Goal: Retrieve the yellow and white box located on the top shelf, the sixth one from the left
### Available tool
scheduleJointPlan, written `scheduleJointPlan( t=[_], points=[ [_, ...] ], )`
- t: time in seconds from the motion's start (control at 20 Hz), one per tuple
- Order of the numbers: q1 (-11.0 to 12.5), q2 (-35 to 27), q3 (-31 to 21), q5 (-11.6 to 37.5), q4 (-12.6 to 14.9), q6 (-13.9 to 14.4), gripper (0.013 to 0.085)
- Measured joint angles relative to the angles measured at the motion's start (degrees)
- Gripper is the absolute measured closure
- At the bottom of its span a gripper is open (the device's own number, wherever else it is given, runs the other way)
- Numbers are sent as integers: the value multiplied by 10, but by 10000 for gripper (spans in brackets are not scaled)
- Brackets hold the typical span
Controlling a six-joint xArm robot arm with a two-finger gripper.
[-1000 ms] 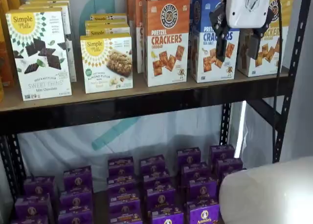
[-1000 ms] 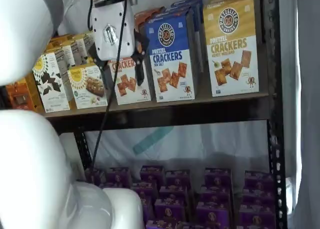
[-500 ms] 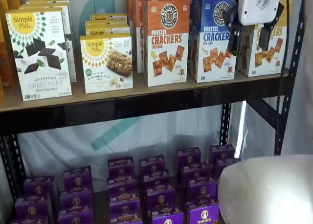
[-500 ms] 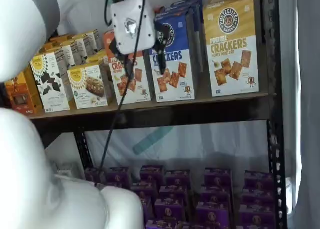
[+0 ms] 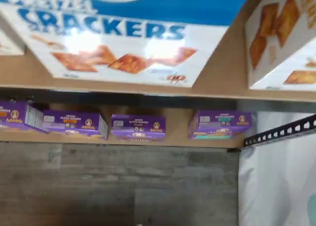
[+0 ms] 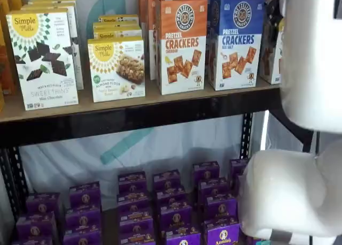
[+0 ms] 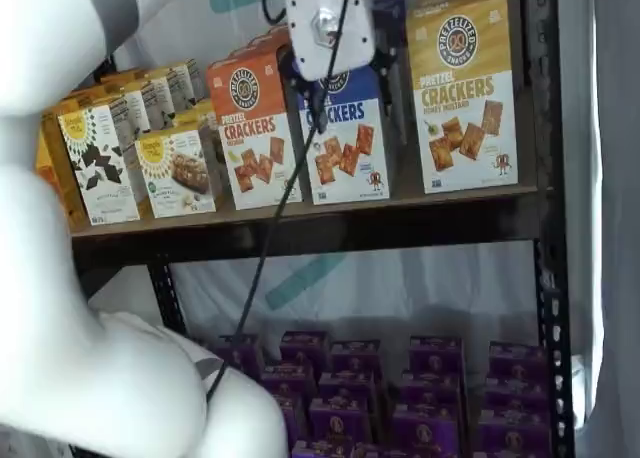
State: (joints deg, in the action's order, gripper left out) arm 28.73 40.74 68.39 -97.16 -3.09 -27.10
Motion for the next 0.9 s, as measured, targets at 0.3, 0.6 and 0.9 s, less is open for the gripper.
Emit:
scheduleJointPlan(
  t=[0.3, 0.6, 0.9],
  points=[
    [50, -45, 32, 16, -21, -47, 130],
    [79, -80, 59, 24, -30, -75, 130],
    [95, -98, 75, 28, -39, -91, 130]
  ],
)
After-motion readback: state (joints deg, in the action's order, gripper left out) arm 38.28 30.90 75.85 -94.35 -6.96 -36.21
